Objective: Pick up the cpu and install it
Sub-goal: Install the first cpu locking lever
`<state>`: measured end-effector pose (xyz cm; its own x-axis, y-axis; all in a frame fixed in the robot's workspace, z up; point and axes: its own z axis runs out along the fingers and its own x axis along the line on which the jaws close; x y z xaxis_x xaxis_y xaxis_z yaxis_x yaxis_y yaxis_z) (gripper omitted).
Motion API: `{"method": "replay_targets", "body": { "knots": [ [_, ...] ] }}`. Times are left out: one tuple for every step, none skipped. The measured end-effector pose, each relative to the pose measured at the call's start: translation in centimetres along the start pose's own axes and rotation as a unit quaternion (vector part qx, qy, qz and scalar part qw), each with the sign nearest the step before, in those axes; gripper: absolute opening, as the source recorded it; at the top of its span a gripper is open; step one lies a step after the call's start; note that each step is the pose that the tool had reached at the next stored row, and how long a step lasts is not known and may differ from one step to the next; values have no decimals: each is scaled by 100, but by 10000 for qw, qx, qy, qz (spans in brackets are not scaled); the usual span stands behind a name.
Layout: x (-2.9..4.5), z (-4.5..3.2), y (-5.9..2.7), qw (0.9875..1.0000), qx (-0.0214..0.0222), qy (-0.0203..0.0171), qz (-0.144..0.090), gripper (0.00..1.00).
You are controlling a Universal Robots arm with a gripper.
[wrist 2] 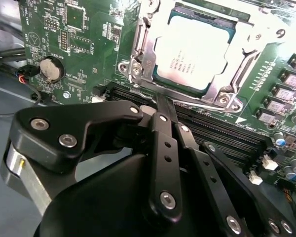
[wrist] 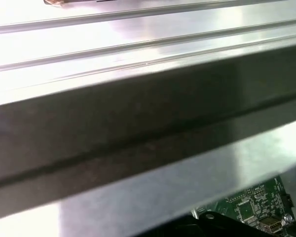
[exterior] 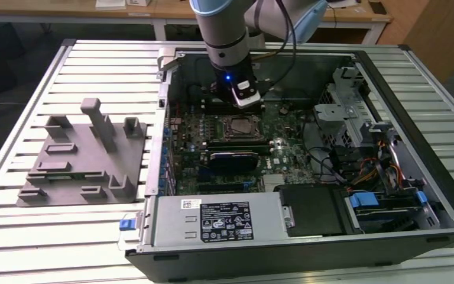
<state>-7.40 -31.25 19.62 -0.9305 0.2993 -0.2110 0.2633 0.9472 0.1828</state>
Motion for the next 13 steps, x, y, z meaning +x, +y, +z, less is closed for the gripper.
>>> {"method": "replay_targets", "body": {
  "knots": [
    [4, 1, -1, 10000, 0, -6, 7, 11],
    [5, 2, -2, 10000, 2, -11, 18, 11],
    [6, 4, -2, 10000, 5, -16, 37, 11],
    [7, 6, -1, 10000, 9, -22, 68, 11],
    [8, 9, -1, 9999, 14, -30, 107, 11],
    [9, 12, 0, 9999, 19, -35, 141, 11],
    [10, 15, 1, 9998, 23, -40, 172, 11],
    [12, 18, 3, 9998, 28, -46, 201, 11],
    [14, 20, 5, 9997, 32, -50, 226, 11],
    [16, 23, 8, 9997, 36, -54, 248, 11],
    [18, 25, 12, 9996, 39, -57, 268, 11],
    [20, 26, 16, 9996, 42, -61, 287, 11],
    [23, 28, 20, 9995, 44, -64, 307, 11]
  ]
}}
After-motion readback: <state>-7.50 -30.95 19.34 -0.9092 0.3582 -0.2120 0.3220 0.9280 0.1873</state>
